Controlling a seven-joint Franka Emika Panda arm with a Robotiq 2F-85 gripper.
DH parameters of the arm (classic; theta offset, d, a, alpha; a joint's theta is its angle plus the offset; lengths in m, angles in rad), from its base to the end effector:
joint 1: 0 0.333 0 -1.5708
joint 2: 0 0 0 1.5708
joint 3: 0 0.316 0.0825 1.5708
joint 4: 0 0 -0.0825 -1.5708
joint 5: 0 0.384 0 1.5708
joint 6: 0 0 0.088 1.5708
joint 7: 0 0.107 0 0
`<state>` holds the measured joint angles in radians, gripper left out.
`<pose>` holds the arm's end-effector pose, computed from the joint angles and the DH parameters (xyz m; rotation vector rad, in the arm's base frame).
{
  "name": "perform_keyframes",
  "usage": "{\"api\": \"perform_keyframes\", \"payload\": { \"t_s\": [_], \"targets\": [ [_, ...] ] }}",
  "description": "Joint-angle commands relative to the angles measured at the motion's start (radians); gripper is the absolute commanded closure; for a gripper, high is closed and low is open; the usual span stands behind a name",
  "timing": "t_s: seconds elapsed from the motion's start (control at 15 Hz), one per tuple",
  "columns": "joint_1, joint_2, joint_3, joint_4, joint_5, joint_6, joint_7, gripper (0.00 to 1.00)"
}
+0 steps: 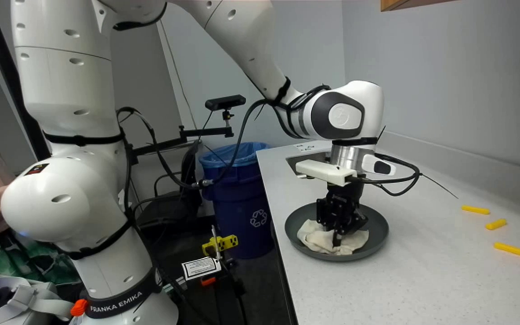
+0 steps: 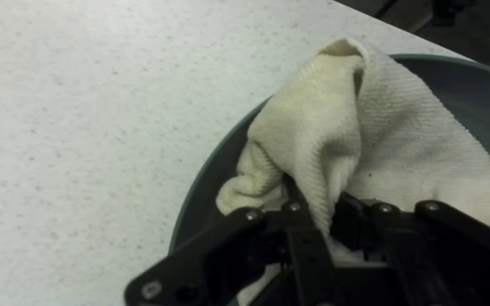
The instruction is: Wipe the grey plate using the towel on the countertop
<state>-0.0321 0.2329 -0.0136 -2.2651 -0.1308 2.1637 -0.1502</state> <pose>0.4972 -0.0280 0.2340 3.0173 0.2963 -0.5235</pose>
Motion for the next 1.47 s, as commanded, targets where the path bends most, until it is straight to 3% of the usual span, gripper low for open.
{"api": "perform_keyframes", "payload": {
  "t_s": [0.0,0.73,1.2,1.4],
  "targets": [
    [0.014,0.031,-0.041,0.024,-0.152,0.014,0.089,0.97],
    [0.055,0.059,-0.044,0.060,-0.203,0.284,0.344,0.97],
    [0.006,0.043,0.043,0.064,0.111,0.189,0.094,0.97],
    [0.009,0.044,0.018,0.062,0.101,0.136,0.060,0.97]
  ]
}}
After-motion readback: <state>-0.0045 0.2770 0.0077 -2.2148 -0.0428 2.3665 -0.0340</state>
